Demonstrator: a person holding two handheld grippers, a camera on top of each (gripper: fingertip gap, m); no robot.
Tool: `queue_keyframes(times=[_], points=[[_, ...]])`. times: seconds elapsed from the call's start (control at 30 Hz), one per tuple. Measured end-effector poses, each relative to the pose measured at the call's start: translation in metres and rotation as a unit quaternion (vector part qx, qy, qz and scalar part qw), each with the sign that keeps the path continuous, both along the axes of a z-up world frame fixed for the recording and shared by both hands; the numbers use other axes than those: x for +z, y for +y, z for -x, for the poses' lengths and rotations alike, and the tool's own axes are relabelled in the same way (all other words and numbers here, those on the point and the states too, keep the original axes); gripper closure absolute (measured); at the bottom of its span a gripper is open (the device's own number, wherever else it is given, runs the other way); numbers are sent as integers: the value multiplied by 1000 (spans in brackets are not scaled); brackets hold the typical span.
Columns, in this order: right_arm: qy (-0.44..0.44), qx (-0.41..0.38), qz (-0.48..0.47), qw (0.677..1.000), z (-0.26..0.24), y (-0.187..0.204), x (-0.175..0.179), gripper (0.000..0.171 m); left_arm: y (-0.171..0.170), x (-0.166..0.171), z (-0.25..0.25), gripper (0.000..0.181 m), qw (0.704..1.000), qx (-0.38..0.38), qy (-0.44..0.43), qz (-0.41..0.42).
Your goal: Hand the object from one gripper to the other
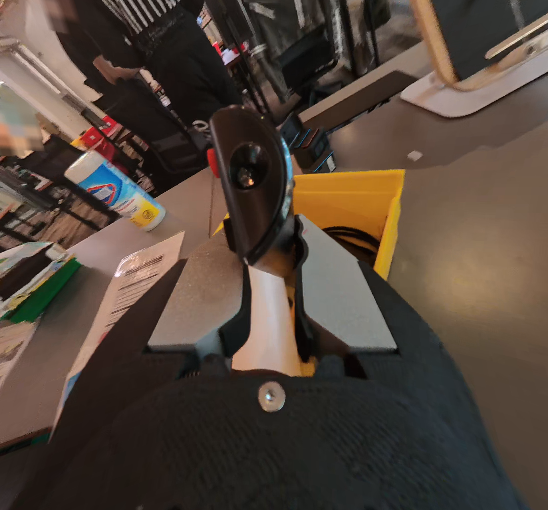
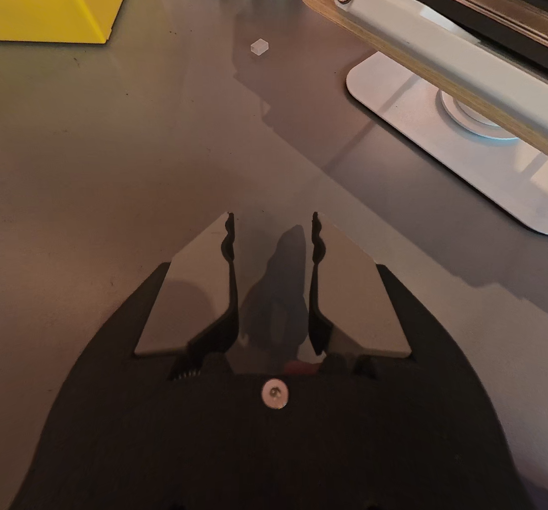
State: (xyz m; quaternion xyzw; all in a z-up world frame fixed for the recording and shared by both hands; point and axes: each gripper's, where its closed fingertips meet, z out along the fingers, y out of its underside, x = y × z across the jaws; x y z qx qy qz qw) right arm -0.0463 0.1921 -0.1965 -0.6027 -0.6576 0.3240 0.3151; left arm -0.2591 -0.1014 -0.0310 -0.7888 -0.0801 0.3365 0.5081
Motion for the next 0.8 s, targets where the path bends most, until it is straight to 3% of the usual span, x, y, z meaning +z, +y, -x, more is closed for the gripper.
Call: queue_keyframes(times=[0.03,0.2,0.33,0.4,0.5,0.6,0.73,0.77,0.8], points=[[-1,1,-1,1000,0,0,0,122,0,3,-3,156,1000,-9,-6,-15],[17,13,2,1000,1,-6,6,121,13,34,-41,156,994,-82,2,-68],[97,104,100,985,2,-47,40,114,50,41,-117,156,974,-221,-16,-53],[148,169,173,959,-6,-73,70,111,73,28,-162,157,949,-306,-68,-33],[208,254,212,921,-24,-98,103,110,103,4,-226,156,885,-434,-166,-17],[184,341,253,887,-47,-124,107,106,133,-15,-257,156,832,-499,-242,-24],[132,386,256,876,-56,-143,89,111,178,-49,-261,156,818,-508,-270,-7],[118,374,237,889,-51,-141,79,113,187,-52,-263,156,811,-514,-280,-8],[106,355,208,905,-45,-135,69,128,195,-53,-265,157,802,-522,-289,-17]])
